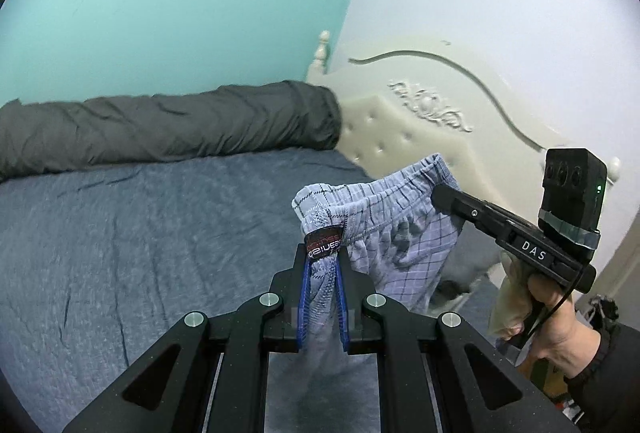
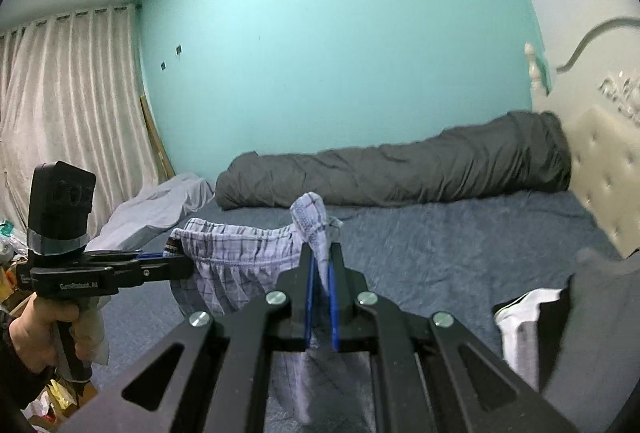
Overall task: Fold clothes
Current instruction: 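Carry the held shorts with both grippers toward the clothes stack by the headboard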
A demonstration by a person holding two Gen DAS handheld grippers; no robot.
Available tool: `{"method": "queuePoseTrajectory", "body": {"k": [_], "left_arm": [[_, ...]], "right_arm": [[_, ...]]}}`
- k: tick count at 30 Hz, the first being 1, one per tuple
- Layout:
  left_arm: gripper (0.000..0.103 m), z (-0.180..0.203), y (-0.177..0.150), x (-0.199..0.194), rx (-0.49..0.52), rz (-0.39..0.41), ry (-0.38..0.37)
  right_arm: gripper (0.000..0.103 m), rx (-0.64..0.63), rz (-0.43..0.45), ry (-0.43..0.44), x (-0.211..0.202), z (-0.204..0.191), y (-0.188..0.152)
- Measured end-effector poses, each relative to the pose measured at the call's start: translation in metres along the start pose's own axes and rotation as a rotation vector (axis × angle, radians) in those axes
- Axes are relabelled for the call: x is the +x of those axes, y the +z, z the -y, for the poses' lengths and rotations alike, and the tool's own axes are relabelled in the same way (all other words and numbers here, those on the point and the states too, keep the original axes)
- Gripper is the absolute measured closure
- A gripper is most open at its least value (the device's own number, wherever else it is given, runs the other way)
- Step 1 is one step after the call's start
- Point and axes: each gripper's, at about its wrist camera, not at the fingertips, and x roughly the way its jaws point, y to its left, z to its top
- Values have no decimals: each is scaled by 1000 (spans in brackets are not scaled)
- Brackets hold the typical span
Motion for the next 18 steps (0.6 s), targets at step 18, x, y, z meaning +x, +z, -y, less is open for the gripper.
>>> {"method": "queuePoseTrajectory", "body": {"k": [18], "left_arm": [[91, 161, 19, -9, 145, 18, -152]], "right_arm": [[97, -56, 107, -140, -176, 13, 19]]}}
